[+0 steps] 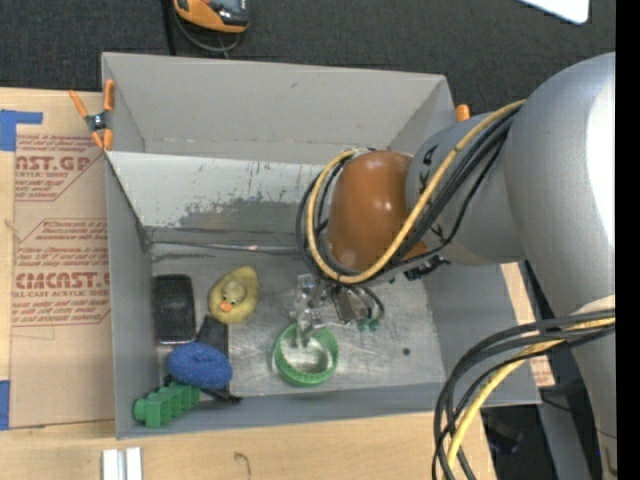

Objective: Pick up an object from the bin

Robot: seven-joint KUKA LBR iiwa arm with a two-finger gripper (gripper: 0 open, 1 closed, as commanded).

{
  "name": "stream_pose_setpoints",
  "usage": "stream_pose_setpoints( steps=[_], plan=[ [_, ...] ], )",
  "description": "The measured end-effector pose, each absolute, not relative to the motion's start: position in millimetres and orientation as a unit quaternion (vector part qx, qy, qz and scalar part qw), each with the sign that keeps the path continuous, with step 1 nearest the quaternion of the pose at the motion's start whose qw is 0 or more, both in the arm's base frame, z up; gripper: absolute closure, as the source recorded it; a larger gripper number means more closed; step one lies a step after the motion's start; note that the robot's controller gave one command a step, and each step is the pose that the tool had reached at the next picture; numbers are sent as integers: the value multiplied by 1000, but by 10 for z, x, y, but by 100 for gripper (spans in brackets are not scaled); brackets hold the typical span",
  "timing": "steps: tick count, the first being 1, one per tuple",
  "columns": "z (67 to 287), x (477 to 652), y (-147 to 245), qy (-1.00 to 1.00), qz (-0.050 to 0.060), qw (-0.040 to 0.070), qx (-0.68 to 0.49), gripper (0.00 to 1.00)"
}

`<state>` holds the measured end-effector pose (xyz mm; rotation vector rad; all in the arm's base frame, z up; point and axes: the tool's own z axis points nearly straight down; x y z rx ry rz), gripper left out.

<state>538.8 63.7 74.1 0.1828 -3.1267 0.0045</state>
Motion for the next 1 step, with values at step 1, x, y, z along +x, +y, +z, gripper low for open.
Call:
stream_pose_setpoints(
  steps=[1],
  plan=[
    [741, 5390, 637, -998, 1, 4, 58, 100]
  ],
)
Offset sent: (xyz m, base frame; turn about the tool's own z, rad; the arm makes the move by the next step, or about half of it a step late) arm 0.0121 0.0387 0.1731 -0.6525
